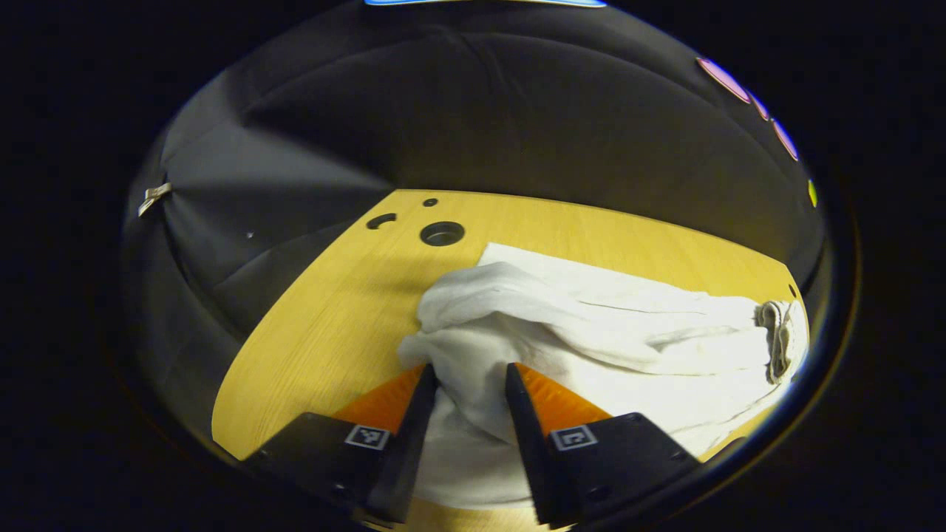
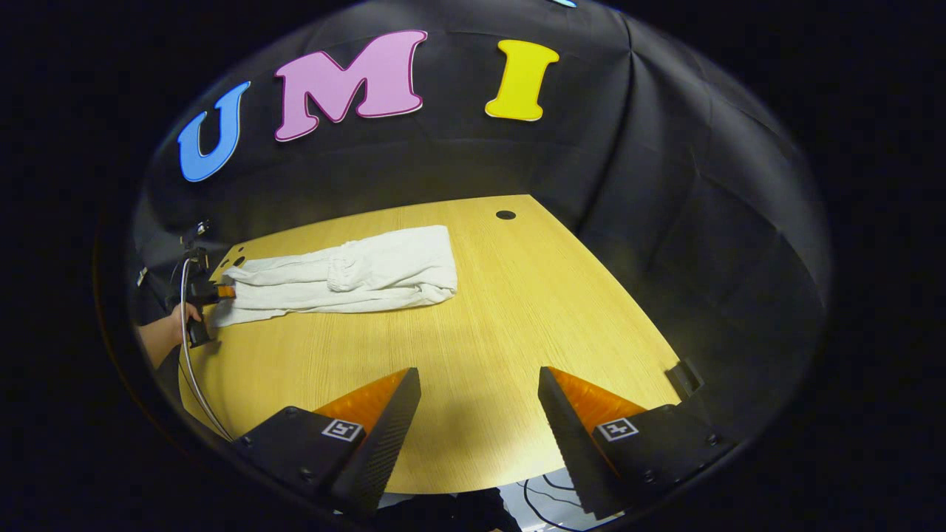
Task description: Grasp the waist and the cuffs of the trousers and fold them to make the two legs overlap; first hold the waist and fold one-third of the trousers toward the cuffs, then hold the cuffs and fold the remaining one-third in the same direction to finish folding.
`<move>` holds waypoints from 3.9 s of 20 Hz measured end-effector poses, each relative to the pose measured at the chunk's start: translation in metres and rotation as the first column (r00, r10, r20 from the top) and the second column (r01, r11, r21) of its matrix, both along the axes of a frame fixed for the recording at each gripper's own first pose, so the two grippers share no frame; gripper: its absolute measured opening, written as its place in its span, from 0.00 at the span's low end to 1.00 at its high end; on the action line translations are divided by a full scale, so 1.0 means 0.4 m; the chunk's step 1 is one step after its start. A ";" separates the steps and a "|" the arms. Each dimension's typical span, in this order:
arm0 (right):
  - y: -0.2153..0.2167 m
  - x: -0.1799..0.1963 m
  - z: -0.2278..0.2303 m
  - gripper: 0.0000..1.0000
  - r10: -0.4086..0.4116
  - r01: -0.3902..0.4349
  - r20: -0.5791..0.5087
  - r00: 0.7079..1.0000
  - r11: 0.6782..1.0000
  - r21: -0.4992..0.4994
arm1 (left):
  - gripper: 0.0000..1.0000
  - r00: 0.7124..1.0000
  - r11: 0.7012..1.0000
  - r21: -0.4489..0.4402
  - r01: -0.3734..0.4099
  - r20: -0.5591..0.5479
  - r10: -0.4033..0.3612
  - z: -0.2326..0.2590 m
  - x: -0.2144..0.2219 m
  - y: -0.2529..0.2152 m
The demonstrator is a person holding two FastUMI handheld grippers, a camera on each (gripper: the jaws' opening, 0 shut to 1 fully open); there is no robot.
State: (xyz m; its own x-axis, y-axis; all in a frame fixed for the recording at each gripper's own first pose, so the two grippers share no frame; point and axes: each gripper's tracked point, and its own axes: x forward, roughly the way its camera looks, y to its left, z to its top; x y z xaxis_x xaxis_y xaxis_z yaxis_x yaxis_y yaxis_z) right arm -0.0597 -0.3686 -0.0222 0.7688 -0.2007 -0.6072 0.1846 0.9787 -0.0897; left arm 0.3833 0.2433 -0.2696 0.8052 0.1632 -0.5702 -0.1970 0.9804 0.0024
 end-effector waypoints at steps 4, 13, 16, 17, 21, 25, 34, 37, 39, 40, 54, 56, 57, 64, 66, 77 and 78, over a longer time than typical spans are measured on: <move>-0.002 -0.020 0.001 0.99 0.000 0.000 -0.007 1.000 1.000 -0.007 | 0.24 0.999 0.999 -0.024 0.048 0.002 -0.048 0.004 0.007 -0.027; -0.014 -0.010 0.038 0.99 0.011 -0.011 0.029 1.000 1.000 -0.007 | 0.05 0.999 0.985 -0.173 -0.012 0.050 0.021 0.045 -0.016 -0.067; -0.038 0.002 0.040 0.98 -0.001 0.000 0.045 0.999 1.000 0.020 | 0.05 0.993 0.973 -0.229 -0.024 0.110 0.050 0.121 -0.034 -0.093; -0.051 0.008 0.045 0.98 -0.002 0.000 0.050 0.999 1.000 0.024 | 0.05 0.991 0.973 -0.232 -0.018 0.127 0.048 0.150 -0.041 -0.107; -0.107 0.041 0.059 0.99 0.029 -0.031 0.078 0.997 0.999 0.021 | 0.05 0.980 0.966 -0.257 0.008 0.194 0.043 0.262 -0.051 -0.196; -0.156 0.080 0.078 0.98 0.081 -0.081 0.096 0.992 0.997 0.002 | 0.05 0.964 0.961 -0.272 0.051 0.265 0.024 0.385 -0.039 -0.313; -0.236 0.136 0.053 0.98 0.118 -0.128 0.114 0.986 0.988 0.088 | 0.05 0.932 0.944 -0.269 0.191 0.352 -0.088 0.578 0.000 -0.678; -0.285 0.149 0.041 0.97 0.108 -0.120 0.118 0.987 0.987 0.107 | 0.05 0.924 0.928 -0.288 0.236 0.363 -0.123 0.605 0.014 -0.820; -0.310 0.155 0.038 0.99 0.109 -0.124 0.118 0.987 0.984 0.125 | 0.05 0.918 0.920 -0.283 0.270 0.363 -0.158 0.614 0.008 -0.922; -0.322 0.158 0.037 0.99 0.108 -0.124 0.119 0.987 0.983 0.136 | 0.05 0.914 0.914 -0.283 0.291 0.363 -0.178 0.613 0.013 -0.975; -0.402 0.083 0.008 0.99 0.203 -0.213 0.079 0.976 0.965 0.152 | 0.07 0.912 0.890 -0.210 0.404 0.175 -0.372 0.352 -0.025 -1.441; -0.404 0.085 0.002 0.99 0.198 -0.208 0.080 0.977 0.966 0.156 | 0.15 0.916 0.894 -0.208 0.396 0.156 -0.370 0.318 -0.049 -1.453; -0.404 0.081 0.003 0.99 0.194 -0.205 0.082 0.978 0.966 0.159 | 0.23 0.916 0.894 -0.209 0.397 0.154 -0.371 0.318 -0.061 -1.448; -0.372 0.061 0.011 0.99 0.202 -0.216 0.094 0.975 0.961 0.175 | 0.55 0.919 0.914 -0.125 0.387 0.136 -0.370 0.301 -0.218 -1.322; -0.339 0.052 0.024 0.99 0.201 -0.218 0.109 0.973 0.959 0.179 | 0.56 0.919 0.906 -0.180 0.383 0.170 -0.355 0.316 -0.306 -1.273; -0.081 0.054 0.135 0.99 0.229 -0.263 0.198 0.953 0.950 0.171 | 0.96 0.878 0.950 0.126 0.284 0.364 -0.311 0.495 -0.767 -0.884; -0.048 0.048 0.148 0.99 0.235 -0.274 0.213 0.948 0.945 0.178 | 0.96 0.877 0.955 0.123 0.268 0.379 -0.295 0.502 -0.808 -0.869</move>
State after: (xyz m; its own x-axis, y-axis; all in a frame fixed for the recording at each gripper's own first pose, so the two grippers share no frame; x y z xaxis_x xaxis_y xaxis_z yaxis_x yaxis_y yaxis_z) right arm -0.0405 -0.3878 0.0371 0.8807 0.1289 -0.4558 -0.0790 0.9888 0.1270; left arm 0.0602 -0.1042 -0.0687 0.9770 -0.0782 -0.1982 0.0893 0.9949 0.0477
